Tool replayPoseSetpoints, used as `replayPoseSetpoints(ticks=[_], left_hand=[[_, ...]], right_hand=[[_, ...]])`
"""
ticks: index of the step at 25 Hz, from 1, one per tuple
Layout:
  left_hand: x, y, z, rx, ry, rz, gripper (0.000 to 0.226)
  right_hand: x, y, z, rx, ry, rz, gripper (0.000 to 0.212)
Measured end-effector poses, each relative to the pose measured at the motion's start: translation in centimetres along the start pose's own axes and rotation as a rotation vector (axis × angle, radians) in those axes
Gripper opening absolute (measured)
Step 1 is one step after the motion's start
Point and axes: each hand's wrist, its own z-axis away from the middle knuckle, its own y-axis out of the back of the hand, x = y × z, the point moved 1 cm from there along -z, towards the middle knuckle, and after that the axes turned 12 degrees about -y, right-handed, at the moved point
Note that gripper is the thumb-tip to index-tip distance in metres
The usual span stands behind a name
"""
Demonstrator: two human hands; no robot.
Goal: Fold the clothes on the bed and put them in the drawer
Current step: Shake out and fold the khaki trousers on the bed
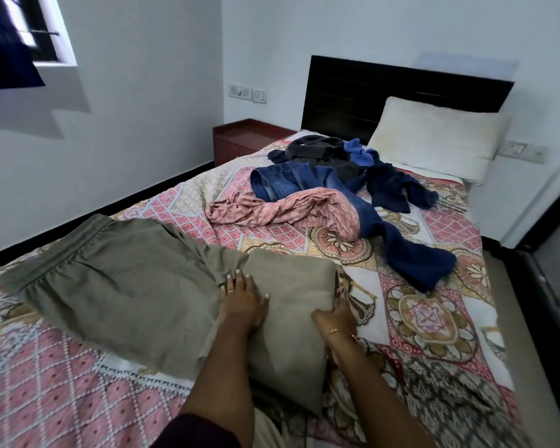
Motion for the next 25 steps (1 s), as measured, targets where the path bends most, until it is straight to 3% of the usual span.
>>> replayPoseSetpoints(ticks=[3, 5, 8, 10, 11, 14, 15, 17, 19, 21, 24, 25], left_hand=[[-0.5, 0.2, -0.2, 0.039, -0.009, 0.073, 0.070], [-1.2, 0.9, -0.1, 0.114, -0.033, 0.195, 0.068], [-2.7, 1.6, 0.5, 0.201, 0.007, 0.621, 0.059], [-4.5, 2.3, 0.5, 0.238, -0.096, 0.841, 0.051], [-6.9, 1.3, -0.1, 0.256, -0.142, 0.880, 0.055], [-15.6, 0.0, -1.1, 0.259, -0.193, 1.311, 0.092], [-16.5, 1.4, 0.1, 0.223, -0.176, 1.475, 0.095], [-15.6, 7.4, 4.3, 0.220, 0.030, 1.567, 0.096], [-17.0, 9.0, 5.9, 0.205, 0.070, 1.658, 0.080], [-18.3, 10.7, 7.4, 0.131, 0.103, 1.625, 0.064], [-20.8, 11.4, 7.7, -0.018, 0.133, 1.116, 0.014], [-21.5, 11.4, 7.8, -0.017, 0.163, 0.964, 0.019]], right_hand=[[-0.5, 1.1, 0.4, -0.275, -0.176, -0.250, 0.039], [-2.0, 1.2, 1.3, -0.356, -0.186, -0.338, 0.030], [-5.7, -0.4, 3.2, -0.415, -0.130, -0.503, 0.040], [-8.9, -2.2, 5.2, -0.468, -0.055, -0.526, 0.023], [-10.4, -3.4, 6.3, -0.509, -0.015, -0.522, 0.008], [-14.5, -8.8, 9.3, -0.632, 0.019, -0.513, 0.006], [-15.5, -11.3, 9.9, -0.663, 0.014, -0.497, 0.013], [-16.5, -17.2, 9.8, -0.674, -0.016, -0.420, 0.055], [-16.2, -22.3, 8.7, -0.657, -0.032, -0.350, 0.090], [-15.0, -27.8, 6.2, -0.651, -0.058, -0.343, 0.094], [-14.7, -25.3, 9.7, -0.524, 0.057, -0.213, 0.080], [-14.2, -24.5, 10.2, -0.425, 0.143, -0.145, 0.072]])
